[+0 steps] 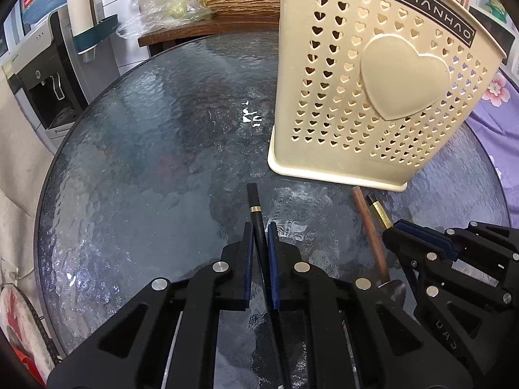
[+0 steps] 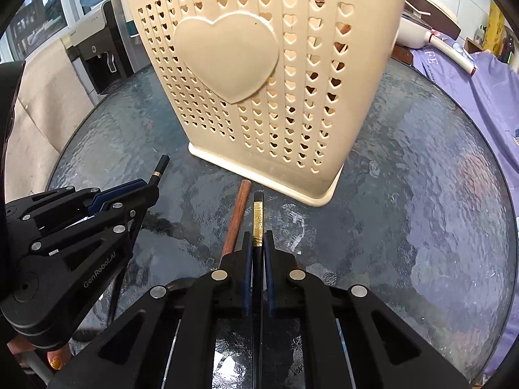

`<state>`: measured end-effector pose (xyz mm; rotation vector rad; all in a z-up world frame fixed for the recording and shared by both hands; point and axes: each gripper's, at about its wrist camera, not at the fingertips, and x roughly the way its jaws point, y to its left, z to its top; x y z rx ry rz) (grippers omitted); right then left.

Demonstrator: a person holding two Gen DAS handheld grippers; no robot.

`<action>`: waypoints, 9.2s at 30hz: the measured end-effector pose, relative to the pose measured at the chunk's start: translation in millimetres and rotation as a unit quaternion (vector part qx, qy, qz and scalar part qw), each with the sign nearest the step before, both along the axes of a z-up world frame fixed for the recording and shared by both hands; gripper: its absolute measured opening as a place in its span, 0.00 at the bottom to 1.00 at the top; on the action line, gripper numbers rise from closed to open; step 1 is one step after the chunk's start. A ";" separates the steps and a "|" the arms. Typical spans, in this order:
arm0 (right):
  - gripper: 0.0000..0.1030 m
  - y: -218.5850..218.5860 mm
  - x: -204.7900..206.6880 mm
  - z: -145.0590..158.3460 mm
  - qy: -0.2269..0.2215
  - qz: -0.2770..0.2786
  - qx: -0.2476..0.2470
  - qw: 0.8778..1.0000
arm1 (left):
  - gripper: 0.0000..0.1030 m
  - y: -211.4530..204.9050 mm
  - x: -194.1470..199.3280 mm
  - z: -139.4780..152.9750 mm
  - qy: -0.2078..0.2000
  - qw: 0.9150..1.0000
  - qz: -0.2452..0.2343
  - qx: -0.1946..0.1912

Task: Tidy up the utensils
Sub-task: 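Lift both black chopsticks with the left and right tools toward the cream holder, then lower both black chopsticks into the holder and open both tools, then close the left tool on the metal spoon while the right tool approaches the brown chopstick, then grasp the brown chopstick with the right tool while the left tool holds the spoon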

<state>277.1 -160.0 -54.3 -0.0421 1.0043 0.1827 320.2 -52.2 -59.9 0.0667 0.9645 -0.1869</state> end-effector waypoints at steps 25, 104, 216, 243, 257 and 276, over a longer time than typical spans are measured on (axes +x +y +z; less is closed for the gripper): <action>0.07 -47.9 -29.4 48.5 -0.079 0.032 0.132 0.988 | 0.07 20.6 -26.9 57.7 -0.055 0.996 -0.013 -0.064; 0.07 -66.3 -63.6 297.3 -0.294 0.098 0.103 0.945 | 0.07 12.8 -75.3 343.9 -0.286 0.947 -0.083 -0.118; 0.62 -67.8 -59.6 31.9 -0.047 -0.003 0.090 0.995 | 0.40 -25.5 -76.5 -2.5 -0.024 0.996 -0.079 0.012; 0.36 10.3 -1.1 1.2 -0.002 0.015 -0.012 1.000 | 0.39 34.2 -67.6 -0.9 -0.017 0.997 -0.075 -0.017; 0.13 27.6 9.8 1.3 0.000 0.013 -0.020 1.000 | 0.47 21.9 -72.0 3.9 -0.018 0.998 -0.053 0.015; 0.07 -5.3 -16.1 9.2 -0.017 0.047 0.019 0.999 | 0.45 8.6 -73.9 0.3 -0.013 0.999 -0.019 0.037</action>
